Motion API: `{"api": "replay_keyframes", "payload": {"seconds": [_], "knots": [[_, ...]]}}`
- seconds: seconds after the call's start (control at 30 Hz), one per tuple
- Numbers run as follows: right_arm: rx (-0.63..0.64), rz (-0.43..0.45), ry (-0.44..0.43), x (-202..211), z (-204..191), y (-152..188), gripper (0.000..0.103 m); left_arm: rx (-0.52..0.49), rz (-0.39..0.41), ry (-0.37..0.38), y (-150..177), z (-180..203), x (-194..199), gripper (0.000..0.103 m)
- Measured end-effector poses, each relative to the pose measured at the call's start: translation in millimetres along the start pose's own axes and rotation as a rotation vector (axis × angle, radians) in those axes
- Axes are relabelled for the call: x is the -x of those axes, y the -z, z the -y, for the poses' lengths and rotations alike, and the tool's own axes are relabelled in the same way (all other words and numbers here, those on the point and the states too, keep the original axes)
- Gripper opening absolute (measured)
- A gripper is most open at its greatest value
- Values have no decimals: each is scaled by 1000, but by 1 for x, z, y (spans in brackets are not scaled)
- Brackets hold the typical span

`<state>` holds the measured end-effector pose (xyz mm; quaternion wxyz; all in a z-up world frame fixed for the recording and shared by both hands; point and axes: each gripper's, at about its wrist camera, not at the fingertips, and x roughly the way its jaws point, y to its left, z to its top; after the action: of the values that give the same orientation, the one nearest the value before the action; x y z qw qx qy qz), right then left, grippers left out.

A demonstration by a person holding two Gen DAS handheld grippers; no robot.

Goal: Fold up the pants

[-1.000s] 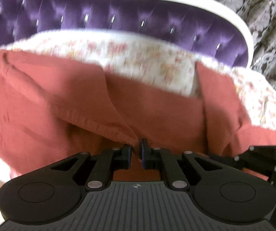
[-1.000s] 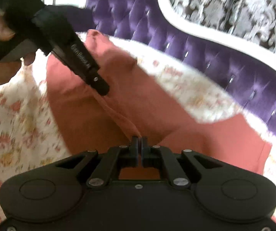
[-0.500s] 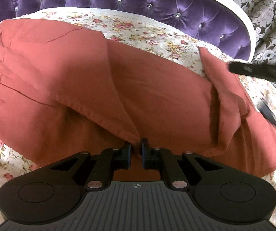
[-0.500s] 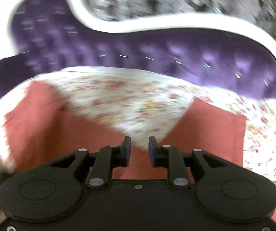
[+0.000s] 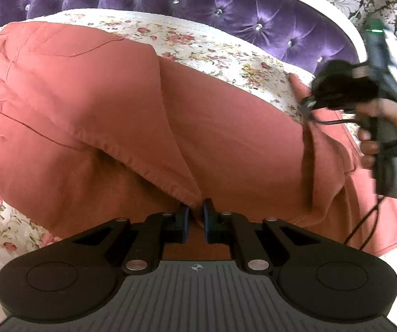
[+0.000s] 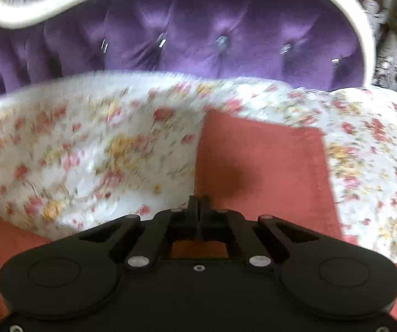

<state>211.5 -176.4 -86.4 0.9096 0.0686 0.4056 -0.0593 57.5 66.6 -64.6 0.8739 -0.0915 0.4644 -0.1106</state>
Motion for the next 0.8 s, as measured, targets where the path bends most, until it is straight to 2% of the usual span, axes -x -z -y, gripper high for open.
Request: {"api": "replay_keyframes", "payload": {"seconds": [0.13,0.2,0.27,0.33,0.43,0.57,0.63,0.7,0.8], "knots": [[-113,133,-27,64,55,5,4,-4,2,-6,1,1,1,10],[-192,192,-39,99,94,19,5,-8,5,-14,1,2,1,10],[-261,218,-42,125,127,38,5,-16,12,-17,2,5,2,11],[-338,200,-80,142,156,67,5,-23,14,-27,2,6,2,11],[-405,138,-50,143,179,119,5,-35,19,-42,3,9,1,11],[-453,-5,-29,119,191,172,7,-48,23,-62,5,12,2,11],[-450,7,-48,122,194,187,9,-45,24,-70,5,14,2,11],[-461,44,-66,131,199,190,19,-48,25,-76,6,15,2,11],[-475,136,-25,145,213,187,19,-57,28,-90,6,17,3,11]]}}
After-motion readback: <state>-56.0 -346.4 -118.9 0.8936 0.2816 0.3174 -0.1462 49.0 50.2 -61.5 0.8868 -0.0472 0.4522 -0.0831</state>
